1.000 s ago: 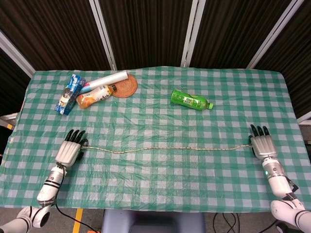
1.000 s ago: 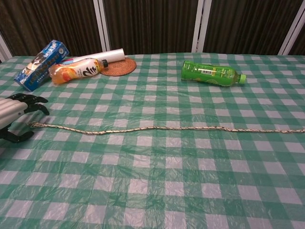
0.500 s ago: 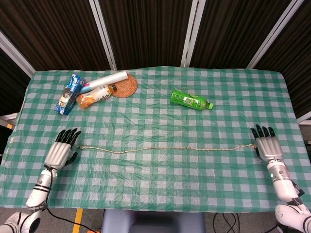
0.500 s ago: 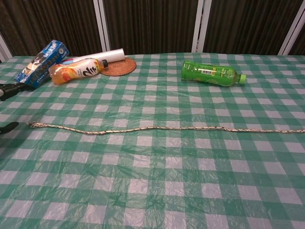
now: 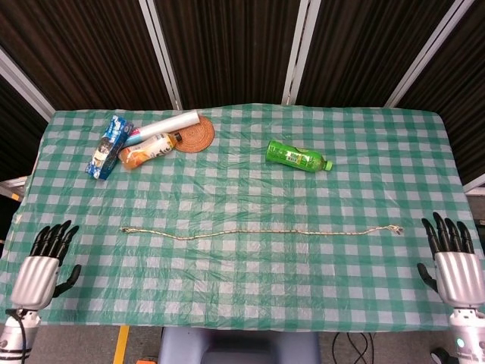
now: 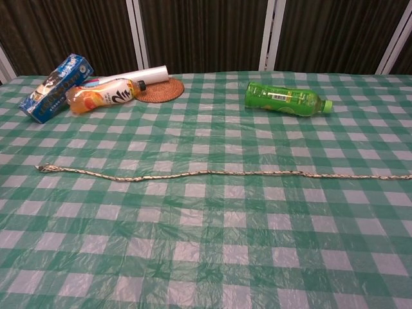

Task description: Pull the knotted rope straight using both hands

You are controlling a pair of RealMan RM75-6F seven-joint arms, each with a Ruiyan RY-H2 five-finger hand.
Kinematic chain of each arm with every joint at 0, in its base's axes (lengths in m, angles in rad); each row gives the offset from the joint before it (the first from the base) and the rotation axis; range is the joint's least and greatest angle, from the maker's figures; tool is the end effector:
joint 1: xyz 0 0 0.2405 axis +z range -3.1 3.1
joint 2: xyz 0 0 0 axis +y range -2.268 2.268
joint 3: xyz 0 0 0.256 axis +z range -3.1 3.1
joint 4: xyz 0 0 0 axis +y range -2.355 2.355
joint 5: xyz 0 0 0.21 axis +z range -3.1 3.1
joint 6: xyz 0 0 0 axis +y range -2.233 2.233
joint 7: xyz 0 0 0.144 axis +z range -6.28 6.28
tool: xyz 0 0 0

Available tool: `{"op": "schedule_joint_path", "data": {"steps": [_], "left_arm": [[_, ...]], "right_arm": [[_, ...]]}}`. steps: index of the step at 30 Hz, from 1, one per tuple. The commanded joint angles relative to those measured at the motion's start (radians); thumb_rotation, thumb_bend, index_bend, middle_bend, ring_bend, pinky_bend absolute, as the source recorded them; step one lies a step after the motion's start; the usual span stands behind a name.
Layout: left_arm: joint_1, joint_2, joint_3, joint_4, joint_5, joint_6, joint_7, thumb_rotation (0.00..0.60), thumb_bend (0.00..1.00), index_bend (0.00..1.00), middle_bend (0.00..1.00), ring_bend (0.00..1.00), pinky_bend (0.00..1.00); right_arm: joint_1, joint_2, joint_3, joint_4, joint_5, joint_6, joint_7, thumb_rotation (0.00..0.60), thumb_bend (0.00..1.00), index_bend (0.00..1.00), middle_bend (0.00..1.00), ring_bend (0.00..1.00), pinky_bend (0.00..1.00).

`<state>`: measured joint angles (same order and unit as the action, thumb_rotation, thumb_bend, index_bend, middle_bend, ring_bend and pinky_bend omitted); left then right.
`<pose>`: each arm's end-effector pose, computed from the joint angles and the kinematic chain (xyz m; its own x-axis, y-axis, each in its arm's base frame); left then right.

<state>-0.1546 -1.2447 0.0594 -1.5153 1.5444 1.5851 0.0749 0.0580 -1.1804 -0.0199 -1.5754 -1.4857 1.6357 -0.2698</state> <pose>-0.3020 0.1800 0.1232 0.4427 -0.0218 0.8964 0.8891 -0.1187 -0.4420 -0.3160 -0.1577 0.1540 0.6109 0.0560 0.7897 -0.7917 0.0481 0.6090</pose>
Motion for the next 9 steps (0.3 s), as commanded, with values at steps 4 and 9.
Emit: {"op": "schedule_joint_path", "data": {"steps": [4,9], "left_arm": [[0.065,0.082,0.019,-0.093,-0.023,0.002,0.058,0.6,0.42,0.0,0.0,0.0,0.02],[0.063,0.087,0.003,-0.089,-0.026,-0.016,0.045,0.6,0.42,0.0,0.0,0.0,0.02]], "right_arm": [[-0.071,0.031,-0.047,-0.052,-0.09,0.037,-0.021,0.6,0.35,0.0,0.0,0.0,0.0],[-0.073,0.042,-0.041,-0.058,-0.094,0.02,-0.011,0.6,0.35,0.0,0.0,0.0,0.0]]}}
